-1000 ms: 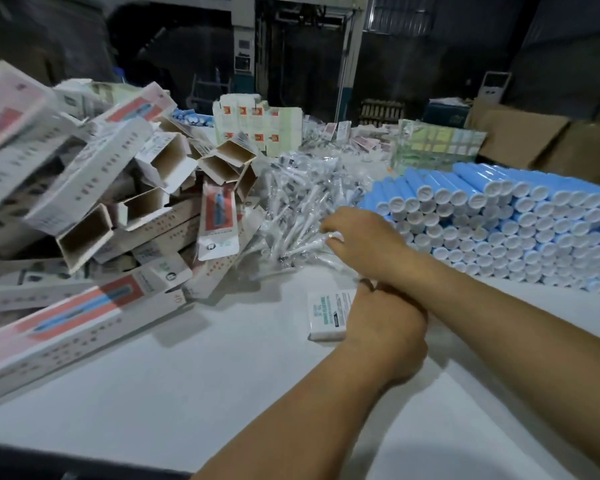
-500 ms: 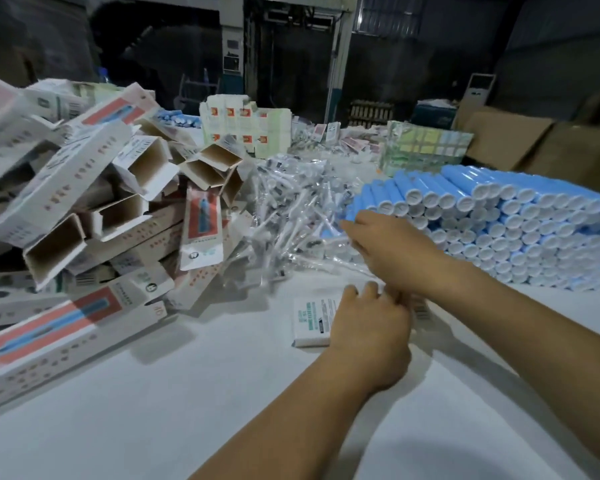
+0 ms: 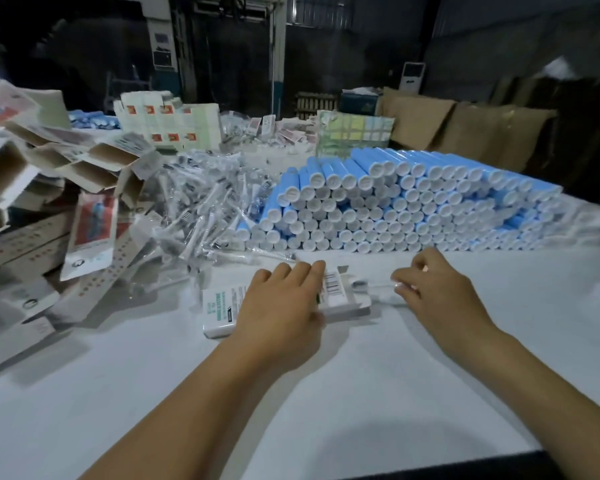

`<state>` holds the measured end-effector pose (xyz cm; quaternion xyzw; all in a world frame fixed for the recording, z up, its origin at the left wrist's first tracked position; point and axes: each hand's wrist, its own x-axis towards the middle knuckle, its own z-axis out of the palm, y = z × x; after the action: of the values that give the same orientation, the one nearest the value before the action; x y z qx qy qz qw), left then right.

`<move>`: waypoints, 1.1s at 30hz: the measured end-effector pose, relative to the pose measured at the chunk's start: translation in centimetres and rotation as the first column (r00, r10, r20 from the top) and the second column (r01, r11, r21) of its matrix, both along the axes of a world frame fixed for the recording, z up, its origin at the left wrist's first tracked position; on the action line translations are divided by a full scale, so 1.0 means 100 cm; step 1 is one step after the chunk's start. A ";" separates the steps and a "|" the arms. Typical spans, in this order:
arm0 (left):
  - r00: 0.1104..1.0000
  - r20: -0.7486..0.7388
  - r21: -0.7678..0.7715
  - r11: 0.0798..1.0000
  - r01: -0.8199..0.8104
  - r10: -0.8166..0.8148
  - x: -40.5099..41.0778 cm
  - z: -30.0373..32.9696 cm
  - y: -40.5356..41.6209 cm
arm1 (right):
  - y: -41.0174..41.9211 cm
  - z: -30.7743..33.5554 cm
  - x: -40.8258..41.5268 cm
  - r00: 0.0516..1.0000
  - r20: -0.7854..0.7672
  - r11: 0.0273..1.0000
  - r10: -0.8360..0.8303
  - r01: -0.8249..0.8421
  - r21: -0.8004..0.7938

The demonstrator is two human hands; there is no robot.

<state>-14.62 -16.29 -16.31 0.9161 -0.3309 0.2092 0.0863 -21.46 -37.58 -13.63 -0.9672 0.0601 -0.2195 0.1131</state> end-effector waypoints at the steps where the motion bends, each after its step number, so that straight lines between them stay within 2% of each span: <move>1: 1.000 0.009 0.006 1.000 0.002 -0.002 -0.002 0.000 0.000 | 0.007 0.002 0.004 1.000 -0.023 1.000 -0.018 0.017 -0.012; 4: 0.999 0.020 0.049 0.998 0.025 -0.026 -0.005 0.001 -0.001 | 0.036 0.007 0.013 0.997 0.055 0.998 0.050 -0.048 -0.036; 5: 0.999 0.023 0.065 0.997 0.034 -0.036 -0.006 0.001 -0.001 | 0.046 0.006 0.013 0.992 0.096 0.996 0.083 -0.087 0.033; 6: 0.999 0.027 0.072 0.997 0.039 -0.041 -0.006 0.000 -0.001 | 0.055 0.005 0.013 0.989 0.116 0.973 0.093 -0.115 0.201; 8: 0.999 0.030 0.068 0.997 0.037 -0.039 -0.004 0.000 0.000 | 0.067 0.002 0.012 0.988 0.098 0.794 0.119 -0.154 0.589; 9: 0.999 0.027 0.062 0.998 0.030 -0.032 -0.003 0.000 0.001 | 0.070 0.001 0.010 0.988 0.075 0.689 0.135 -0.148 0.709; 10: 0.999 0.024 0.052 0.998 0.022 -0.024 -0.002 0.001 0.001 | 0.069 0.001 0.009 0.990 0.064 0.630 0.129 -0.131 0.765; 14: 1.000 0.016 -0.018 1.000 -0.002 0.002 0.000 0.001 0.003 | 0.045 0.002 -0.015 0.983 0.175 0.600 -0.063 -0.103 0.794; 16: 1.000 0.013 -0.071 0.997 -0.015 0.016 0.000 0.002 0.003 | 0.042 -0.005 -0.030 0.981 0.143 0.497 -0.129 -0.061 0.866; 18: 1.000 0.003 -0.092 0.996 -0.018 0.019 0.002 0.003 0.001 | 0.051 -0.014 -0.037 0.992 0.081 0.355 -0.100 -0.041 0.934; 20: 1.000 0.011 -0.087 0.996 -0.016 0.017 0.000 0.003 -0.002 | 0.064 -0.022 -0.036 0.992 0.105 0.286 -0.074 -0.079 0.955; 26: 1.000 0.028 -0.077 0.997 -0.003 0.005 -0.005 0.004 -0.002 | 0.088 -0.025 -0.026 0.974 0.218 0.367 -0.061 -0.181 0.913; 33: 0.997 0.066 -0.042 0.999 0.030 -0.027 -0.010 0.003 -0.002 | 0.091 -0.025 -0.016 0.969 0.235 0.590 -0.076 -0.146 0.794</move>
<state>-15.65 -16.50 -16.05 0.9019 -0.3418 0.2451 0.0981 -23.10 -28.45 -16.15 -0.7772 0.1192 -0.2835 0.5490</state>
